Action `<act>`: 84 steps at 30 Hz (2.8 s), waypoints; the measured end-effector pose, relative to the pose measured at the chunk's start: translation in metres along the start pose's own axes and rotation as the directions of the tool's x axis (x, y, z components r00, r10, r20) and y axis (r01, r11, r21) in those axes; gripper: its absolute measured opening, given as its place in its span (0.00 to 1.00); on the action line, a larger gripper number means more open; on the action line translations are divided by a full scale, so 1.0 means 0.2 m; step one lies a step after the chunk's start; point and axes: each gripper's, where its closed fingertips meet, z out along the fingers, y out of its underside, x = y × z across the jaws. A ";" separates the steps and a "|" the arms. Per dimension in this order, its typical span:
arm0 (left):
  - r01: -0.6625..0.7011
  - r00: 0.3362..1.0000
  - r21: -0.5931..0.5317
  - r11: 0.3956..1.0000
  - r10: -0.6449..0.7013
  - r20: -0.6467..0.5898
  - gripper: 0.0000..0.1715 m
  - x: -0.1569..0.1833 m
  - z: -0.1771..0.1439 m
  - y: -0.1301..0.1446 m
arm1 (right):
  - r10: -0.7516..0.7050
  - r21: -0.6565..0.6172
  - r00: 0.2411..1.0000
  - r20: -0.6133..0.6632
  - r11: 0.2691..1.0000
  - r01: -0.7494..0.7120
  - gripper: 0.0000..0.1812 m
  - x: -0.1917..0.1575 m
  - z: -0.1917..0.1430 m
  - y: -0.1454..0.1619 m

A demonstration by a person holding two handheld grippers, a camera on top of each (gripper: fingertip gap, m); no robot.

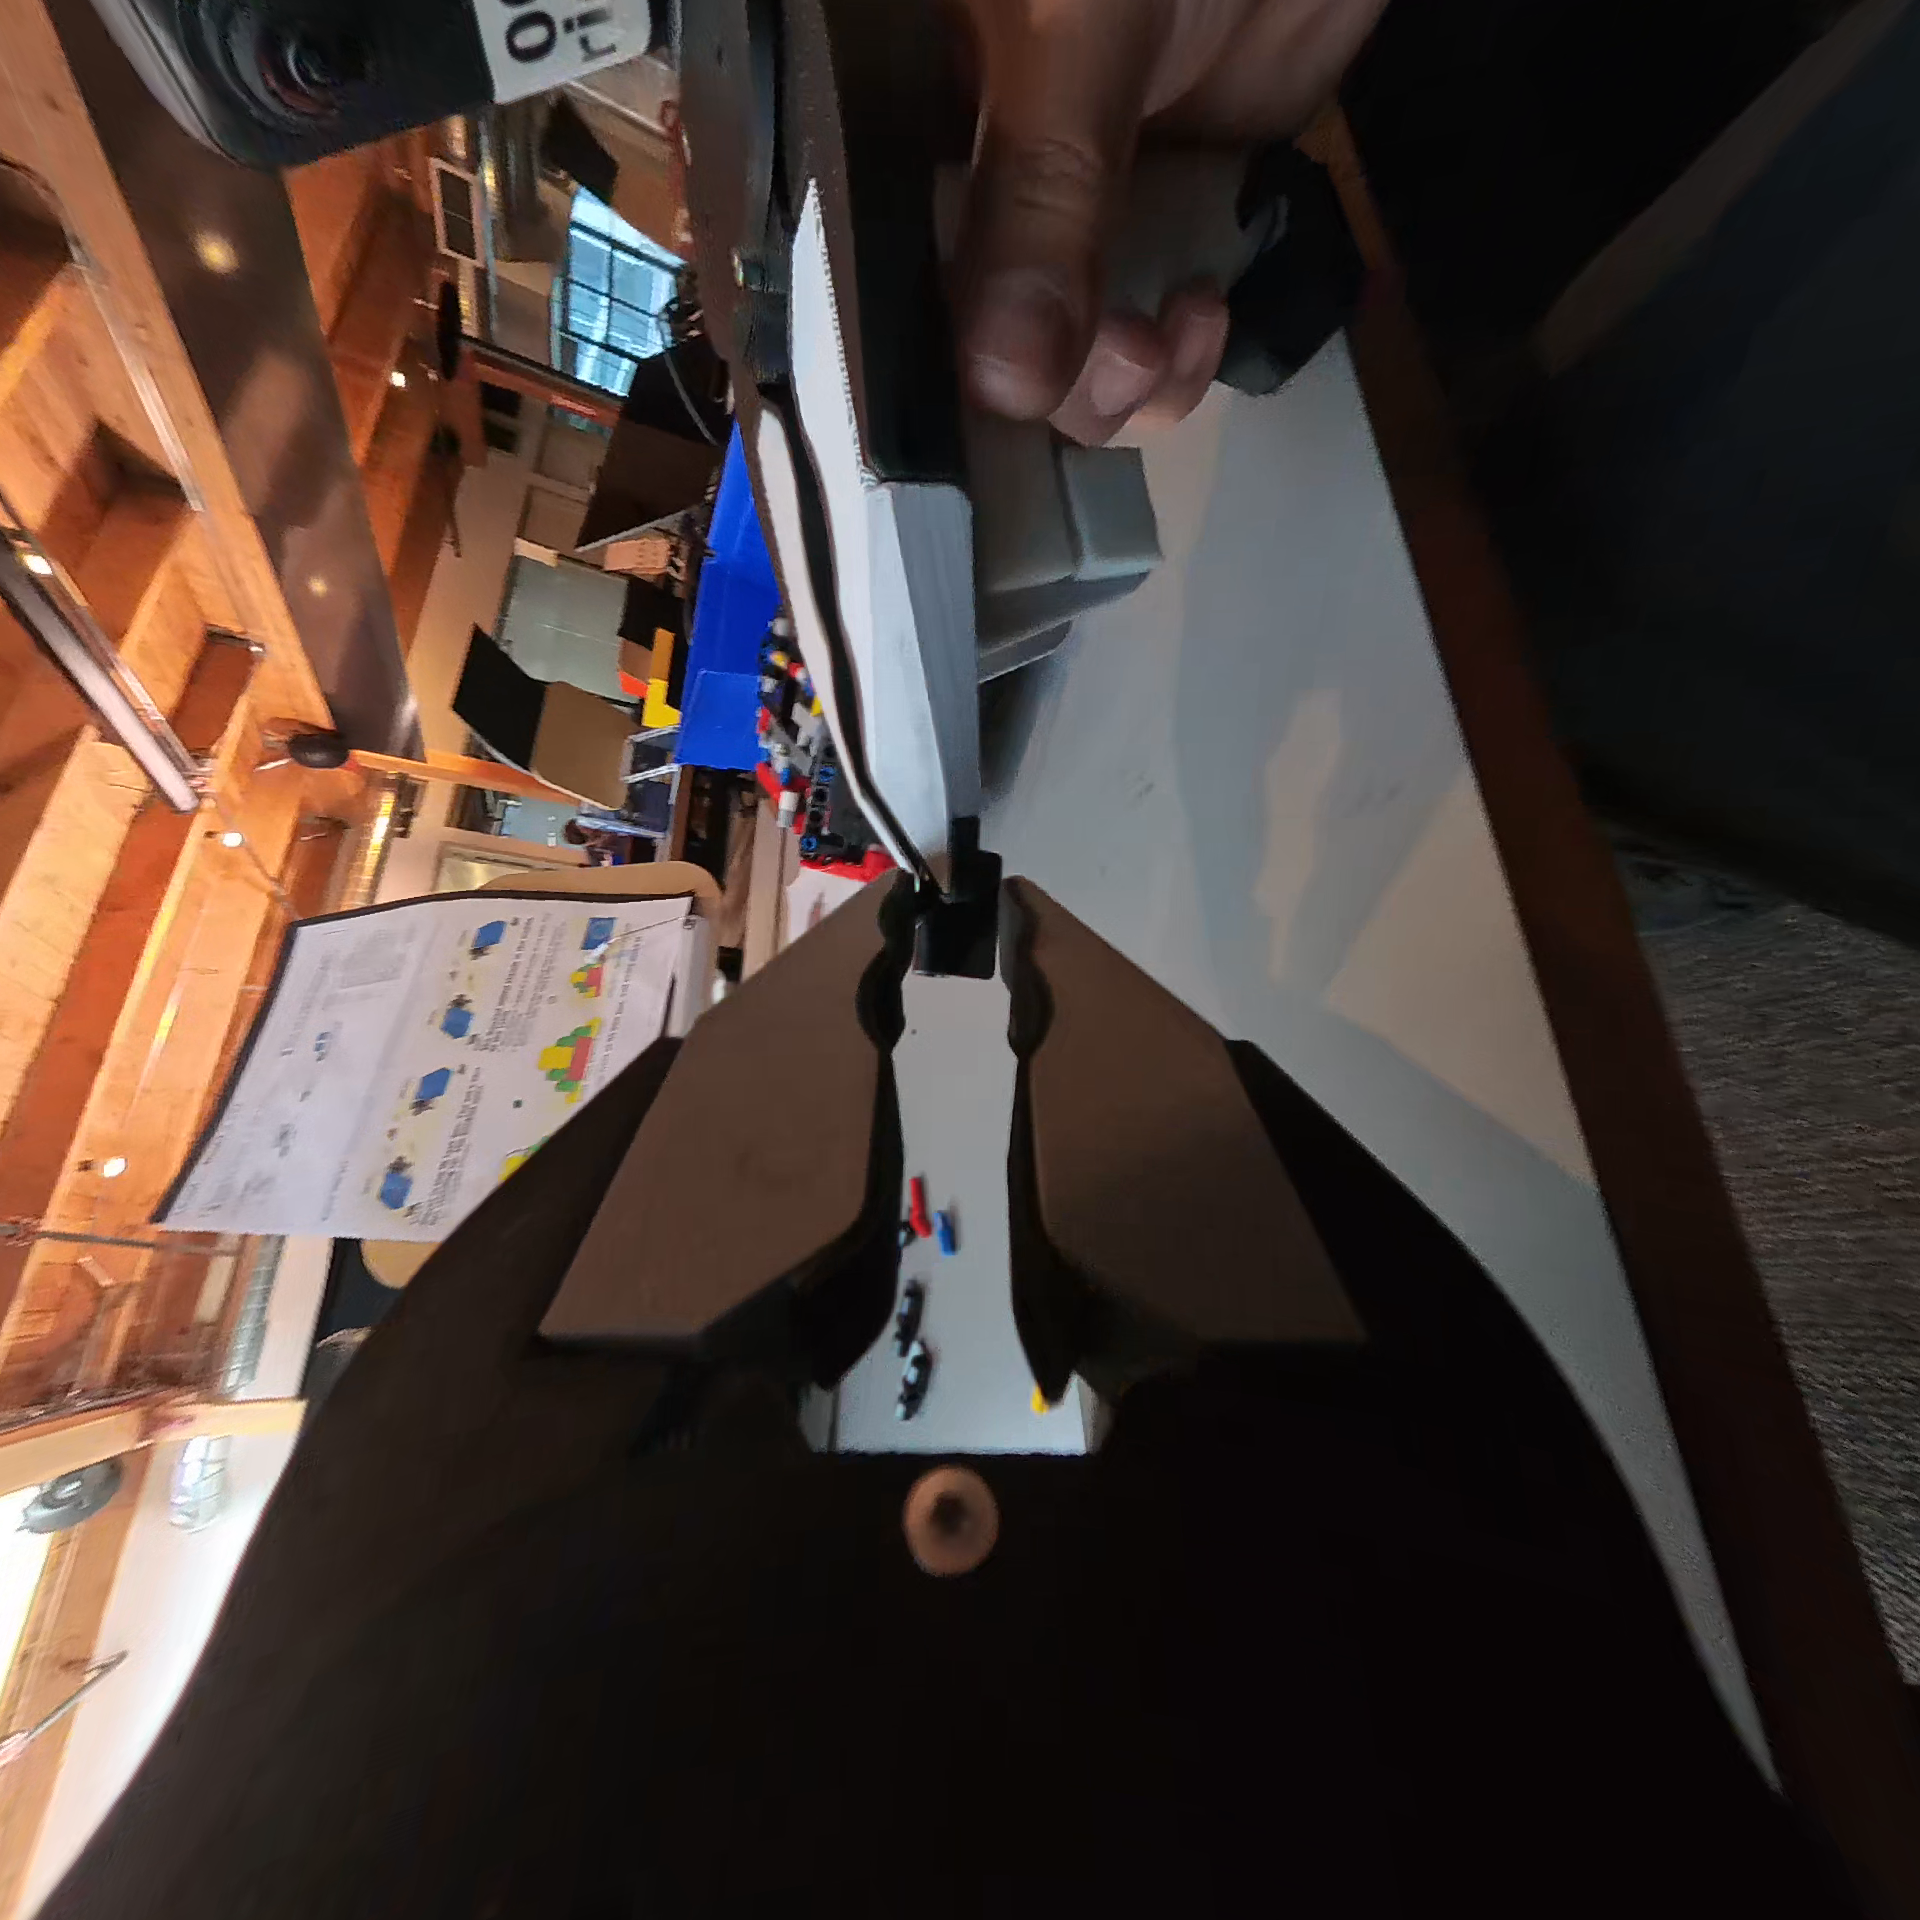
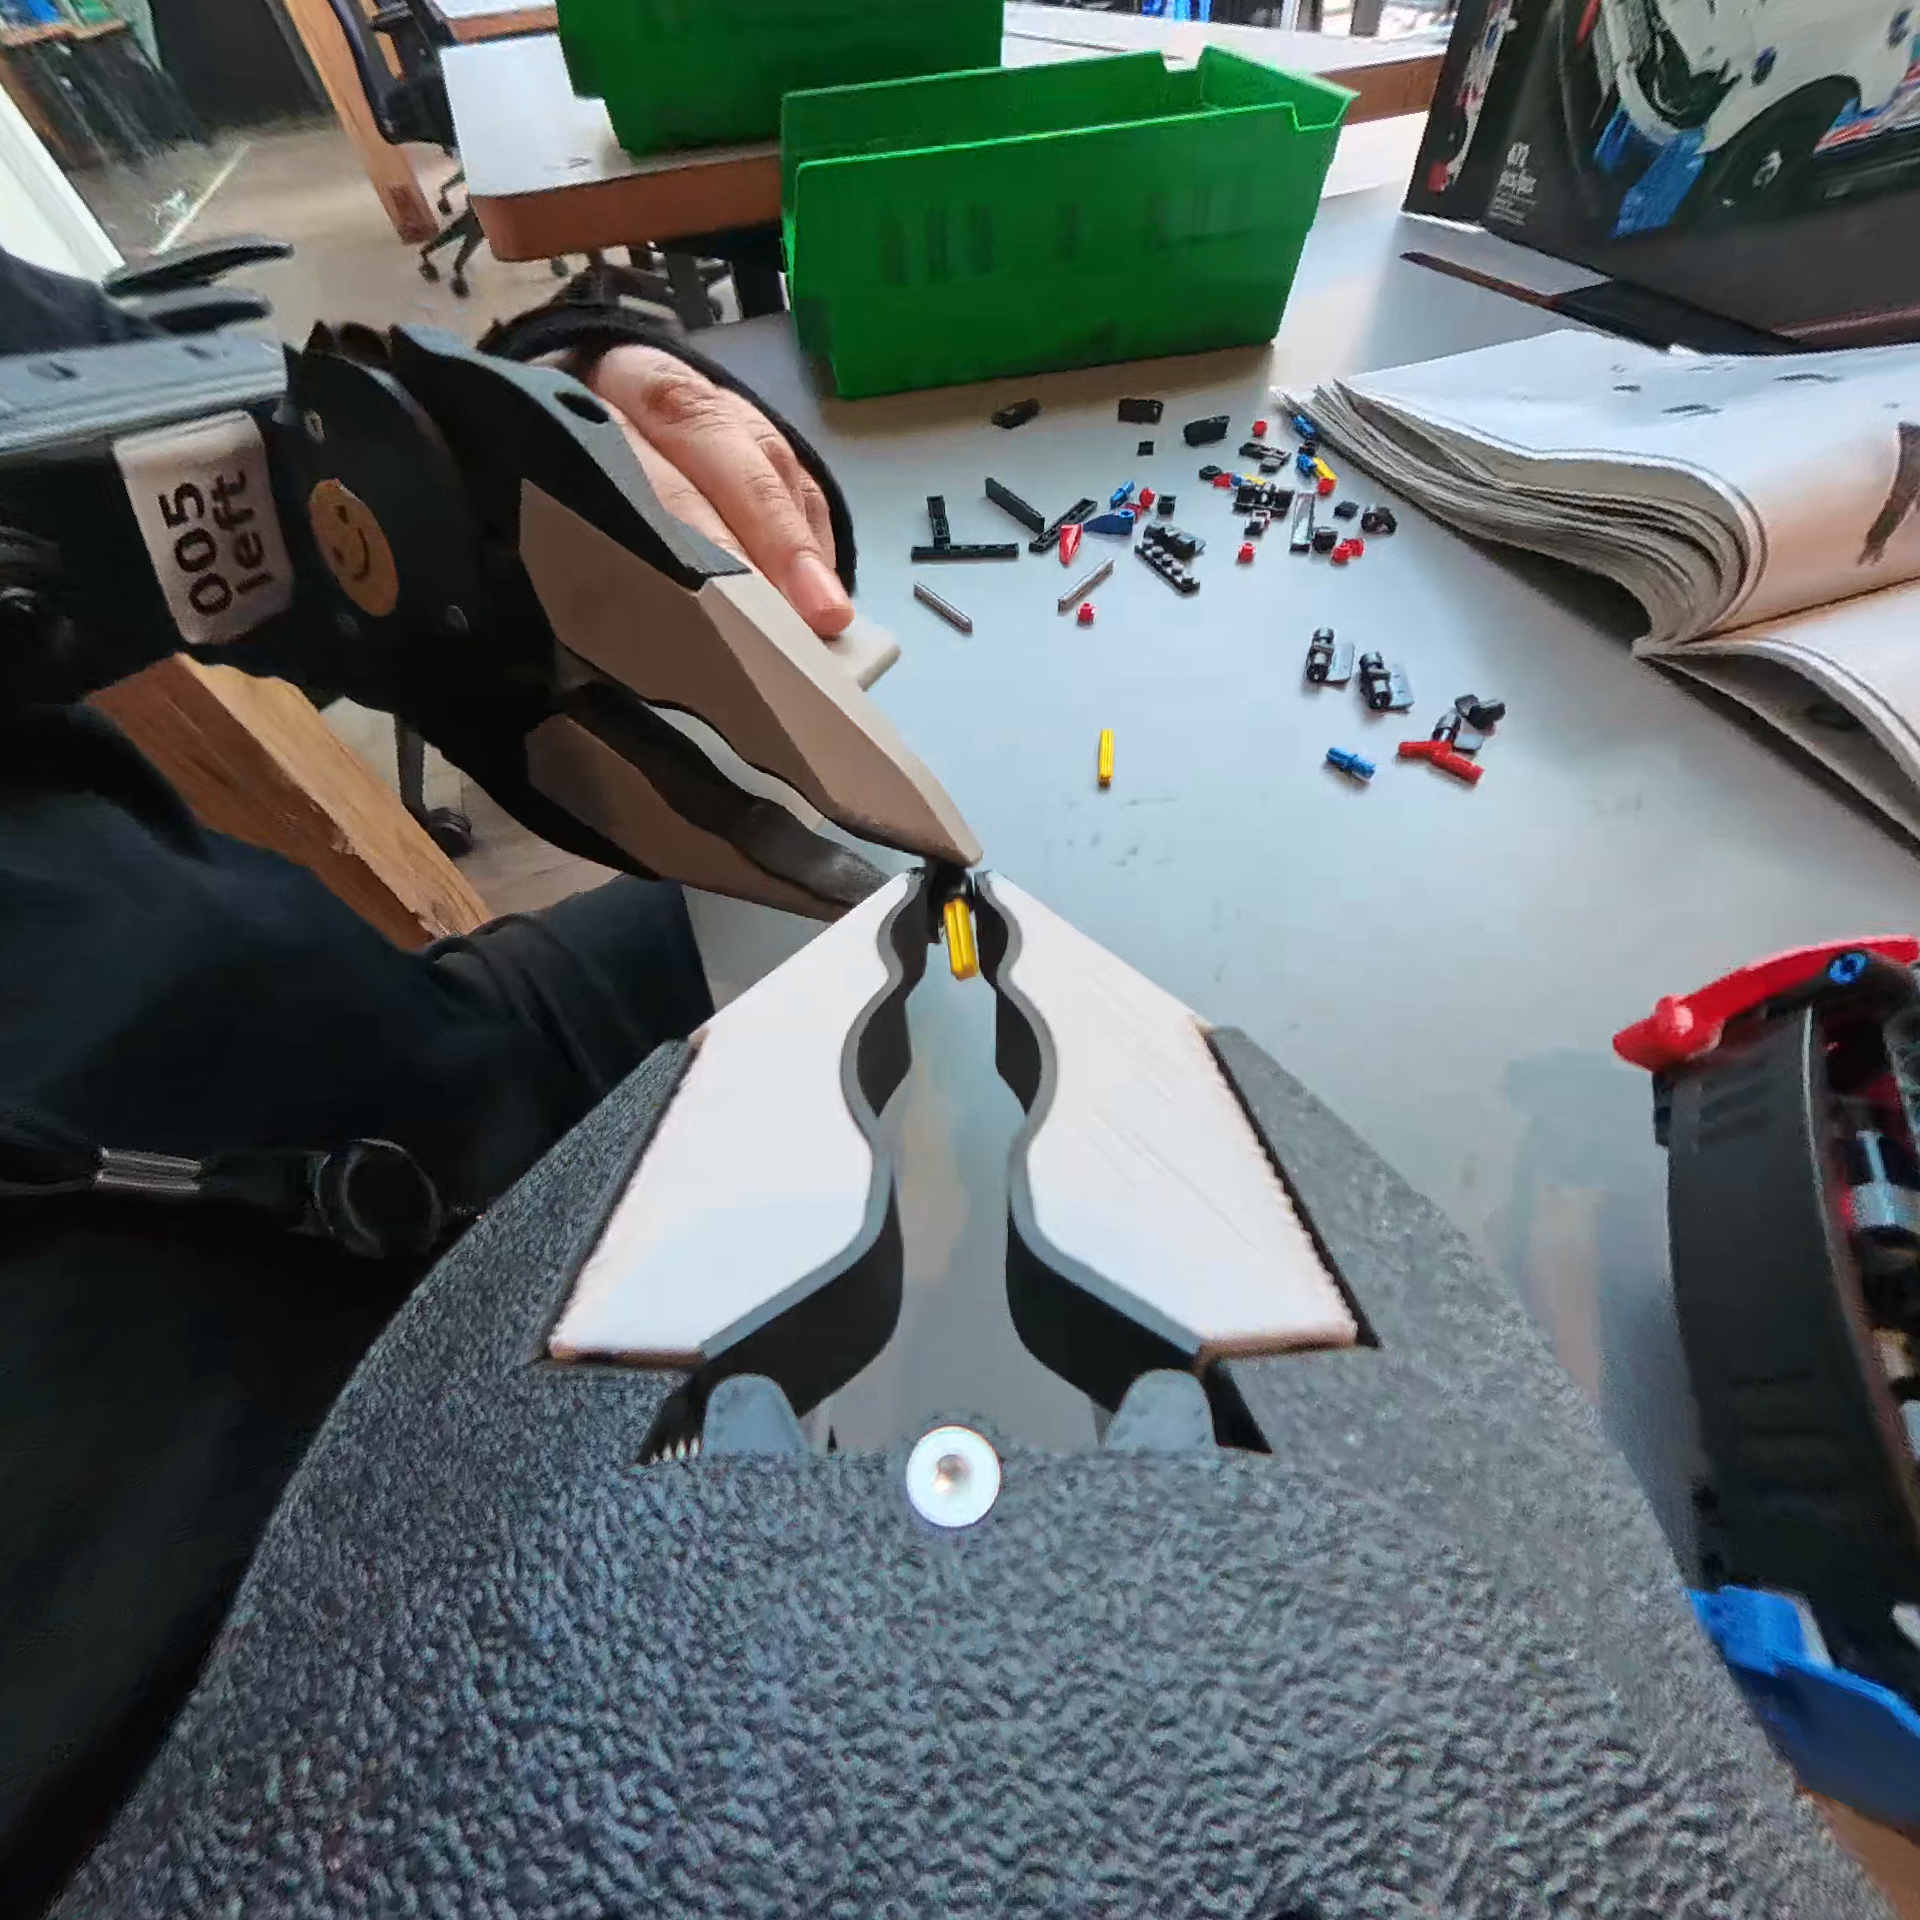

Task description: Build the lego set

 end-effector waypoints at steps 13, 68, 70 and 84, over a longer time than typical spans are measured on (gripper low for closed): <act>0.326 0.945 0.036 0.945 -0.326 0.017 0.13 -0.20 -0.08 0.18 | -0.614 -0.020 0.756 -0.227 0.779 0.627 0.04 0.13 0.06 -0.21; 0.881 0.068 -0.445 0.158 -0.975 -0.212 0.22 -0.10 -0.18 0.80 | -0.245 -0.337 0.961 0.124 0.901 0.273 0.11 0.21 0.41 0.16; 0.910 0.078 -0.389 0.144 -0.980 -0.182 0.23 -0.17 -0.18 0.85 | -0.216 -0.294 0.971 0.103 0.926 0.237 0.12 0.21 0.39 0.11; 0.860 0.197 -0.461 0.221 -0.975 -0.101 0.18 -0.20 -0.14 1.02 | -0.103 -0.110 0.981 -0.165 0.990 0.085 0.13 0.36 0.25 -0.01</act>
